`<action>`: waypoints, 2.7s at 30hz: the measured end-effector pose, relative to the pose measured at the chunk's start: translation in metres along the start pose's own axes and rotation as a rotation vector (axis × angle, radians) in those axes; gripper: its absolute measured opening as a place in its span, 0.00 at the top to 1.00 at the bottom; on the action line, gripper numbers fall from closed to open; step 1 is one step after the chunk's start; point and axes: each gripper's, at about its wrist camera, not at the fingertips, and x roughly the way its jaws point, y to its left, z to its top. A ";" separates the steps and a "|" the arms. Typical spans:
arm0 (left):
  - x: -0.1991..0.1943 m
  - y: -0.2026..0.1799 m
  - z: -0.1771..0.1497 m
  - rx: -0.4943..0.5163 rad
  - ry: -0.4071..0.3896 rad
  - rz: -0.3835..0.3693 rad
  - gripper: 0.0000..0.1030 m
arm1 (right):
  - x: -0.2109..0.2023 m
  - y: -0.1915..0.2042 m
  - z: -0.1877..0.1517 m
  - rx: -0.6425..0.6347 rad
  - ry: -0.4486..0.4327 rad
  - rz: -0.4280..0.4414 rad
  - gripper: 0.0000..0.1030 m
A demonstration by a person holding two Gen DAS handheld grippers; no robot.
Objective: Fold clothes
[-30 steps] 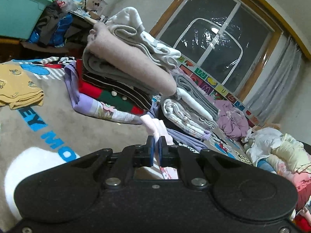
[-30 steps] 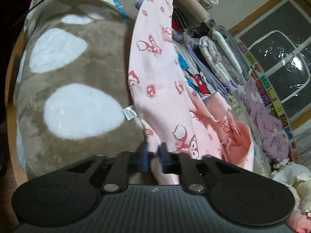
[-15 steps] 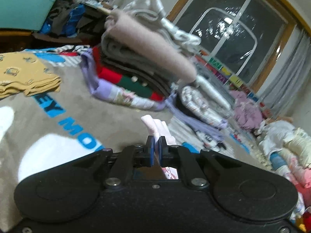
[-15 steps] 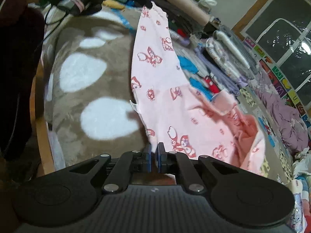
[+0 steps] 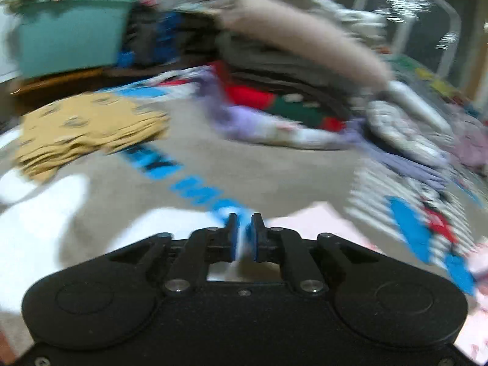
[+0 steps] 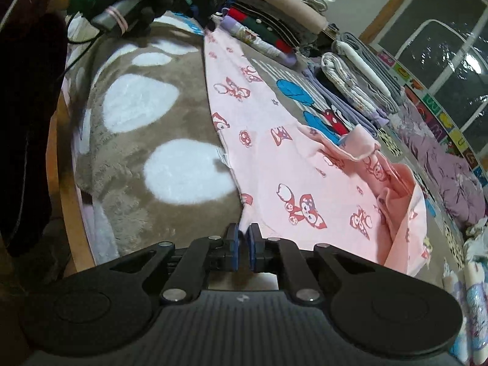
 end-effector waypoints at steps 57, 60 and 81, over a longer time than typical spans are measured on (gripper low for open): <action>-0.043 -0.249 -0.122 0.603 0.354 -0.679 0.05 | 0.166 -0.230 0.112 0.104 0.360 -0.105 0.68; -0.042 -0.247 -0.120 0.597 0.359 -0.689 0.05 | 0.182 -0.229 0.118 0.078 0.404 -0.091 0.71; -0.048 -0.244 -0.125 0.621 0.323 -0.670 0.05 | 0.010 -0.338 0.040 0.790 -0.100 -0.158 0.96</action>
